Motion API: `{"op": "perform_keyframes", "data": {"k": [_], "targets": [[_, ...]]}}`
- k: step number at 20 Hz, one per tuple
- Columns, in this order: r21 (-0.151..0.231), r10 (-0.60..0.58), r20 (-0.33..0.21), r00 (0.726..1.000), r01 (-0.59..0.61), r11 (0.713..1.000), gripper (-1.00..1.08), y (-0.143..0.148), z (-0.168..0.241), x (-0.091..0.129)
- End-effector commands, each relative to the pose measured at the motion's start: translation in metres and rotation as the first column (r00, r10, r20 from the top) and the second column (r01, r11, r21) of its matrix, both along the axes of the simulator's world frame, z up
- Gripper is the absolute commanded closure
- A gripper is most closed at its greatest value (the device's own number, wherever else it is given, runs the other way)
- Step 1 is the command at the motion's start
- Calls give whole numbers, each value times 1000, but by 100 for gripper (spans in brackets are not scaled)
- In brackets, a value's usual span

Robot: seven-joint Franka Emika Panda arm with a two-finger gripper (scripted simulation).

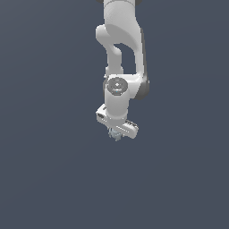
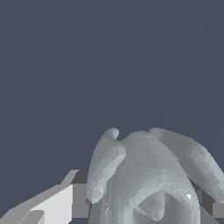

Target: Pick up the object and move it to a goal position.

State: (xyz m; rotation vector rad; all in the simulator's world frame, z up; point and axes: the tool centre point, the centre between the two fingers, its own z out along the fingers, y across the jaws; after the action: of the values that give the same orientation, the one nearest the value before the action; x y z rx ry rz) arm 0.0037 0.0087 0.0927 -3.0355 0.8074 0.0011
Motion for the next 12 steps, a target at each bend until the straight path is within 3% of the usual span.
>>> {"op": "perform_keyframes", "data": {"k": [1, 12], "targets": [[0, -1, 1, 1000, 1, 1000, 108, -6, 21, -2], [0, -2, 1, 1000, 2, 1000, 108, -41, 146, -11]]}}
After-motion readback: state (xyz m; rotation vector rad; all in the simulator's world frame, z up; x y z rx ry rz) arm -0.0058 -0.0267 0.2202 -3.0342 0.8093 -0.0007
